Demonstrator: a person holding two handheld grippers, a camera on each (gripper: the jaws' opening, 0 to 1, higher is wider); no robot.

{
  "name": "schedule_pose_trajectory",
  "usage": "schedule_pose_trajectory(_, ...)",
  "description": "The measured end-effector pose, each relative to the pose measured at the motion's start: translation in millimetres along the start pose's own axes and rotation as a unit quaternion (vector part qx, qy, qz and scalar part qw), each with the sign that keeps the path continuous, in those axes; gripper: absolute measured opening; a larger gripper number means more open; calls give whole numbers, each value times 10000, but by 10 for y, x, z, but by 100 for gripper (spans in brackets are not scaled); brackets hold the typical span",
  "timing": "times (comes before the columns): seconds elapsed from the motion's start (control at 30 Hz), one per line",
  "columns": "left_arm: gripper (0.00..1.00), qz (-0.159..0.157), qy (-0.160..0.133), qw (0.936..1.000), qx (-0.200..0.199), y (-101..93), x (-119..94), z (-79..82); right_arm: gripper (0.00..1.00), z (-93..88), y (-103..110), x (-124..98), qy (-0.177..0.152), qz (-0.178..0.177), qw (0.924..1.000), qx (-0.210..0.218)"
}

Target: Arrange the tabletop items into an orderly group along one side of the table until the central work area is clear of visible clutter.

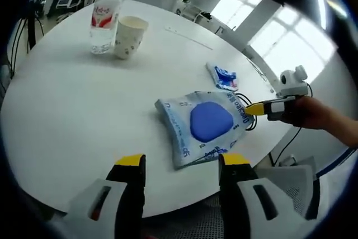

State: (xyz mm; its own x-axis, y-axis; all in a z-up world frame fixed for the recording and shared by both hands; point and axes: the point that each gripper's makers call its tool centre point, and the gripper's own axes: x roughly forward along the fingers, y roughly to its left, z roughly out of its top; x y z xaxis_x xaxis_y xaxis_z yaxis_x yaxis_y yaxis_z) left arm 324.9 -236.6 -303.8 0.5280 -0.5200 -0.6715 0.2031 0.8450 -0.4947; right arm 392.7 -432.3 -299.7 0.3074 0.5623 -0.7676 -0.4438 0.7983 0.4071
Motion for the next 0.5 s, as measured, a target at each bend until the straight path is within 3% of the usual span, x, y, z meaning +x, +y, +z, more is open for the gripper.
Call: schedule_pose_trajectory(0.5, 40, -195, 249, 9990, 318, -93, 278, -22, 12, -109, 81, 0, 73, 28, 9995, -311)
